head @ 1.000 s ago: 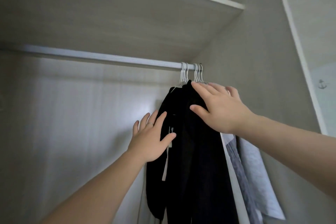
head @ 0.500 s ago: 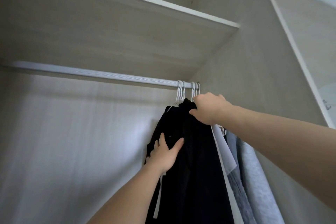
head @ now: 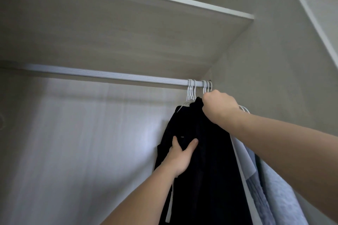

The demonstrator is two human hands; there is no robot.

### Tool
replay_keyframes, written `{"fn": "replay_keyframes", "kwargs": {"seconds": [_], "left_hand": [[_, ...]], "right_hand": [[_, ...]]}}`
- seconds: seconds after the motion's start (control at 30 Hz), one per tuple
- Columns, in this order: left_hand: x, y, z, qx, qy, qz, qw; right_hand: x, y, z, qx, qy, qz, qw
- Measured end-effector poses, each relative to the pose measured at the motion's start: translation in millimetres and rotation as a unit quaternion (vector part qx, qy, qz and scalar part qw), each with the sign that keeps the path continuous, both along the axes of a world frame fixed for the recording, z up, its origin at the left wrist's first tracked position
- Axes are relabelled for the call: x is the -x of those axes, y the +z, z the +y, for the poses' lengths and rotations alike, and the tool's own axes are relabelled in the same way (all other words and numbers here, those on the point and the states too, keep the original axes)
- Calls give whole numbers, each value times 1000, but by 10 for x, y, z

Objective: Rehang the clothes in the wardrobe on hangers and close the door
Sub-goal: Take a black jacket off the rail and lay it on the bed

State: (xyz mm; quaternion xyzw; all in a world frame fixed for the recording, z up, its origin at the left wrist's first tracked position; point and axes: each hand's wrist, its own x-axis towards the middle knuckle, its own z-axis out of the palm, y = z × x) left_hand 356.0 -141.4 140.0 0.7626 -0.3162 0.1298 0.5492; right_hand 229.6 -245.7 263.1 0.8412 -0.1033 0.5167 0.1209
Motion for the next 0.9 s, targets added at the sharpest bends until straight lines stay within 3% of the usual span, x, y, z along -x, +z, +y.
{"fn": "replay_keyframes", "kwargs": {"seconds": [0.33, 0.53, 0.77, 0.9], "left_hand": [[23, 158, 124, -16, 36, -34, 999], [84, 296, 238, 29, 65, -114, 991], [223, 401, 412, 126, 206, -273, 931], [419, 396, 417, 163, 186, -327, 912]], "right_hand": [[-4, 78, -49, -55, 81, -71, 993], [158, 142, -62, -34, 135, -132, 981], [720, -183, -235, 14, 124, -142, 982], [1211, -508, -356, 37, 117, -140, 983]]}}
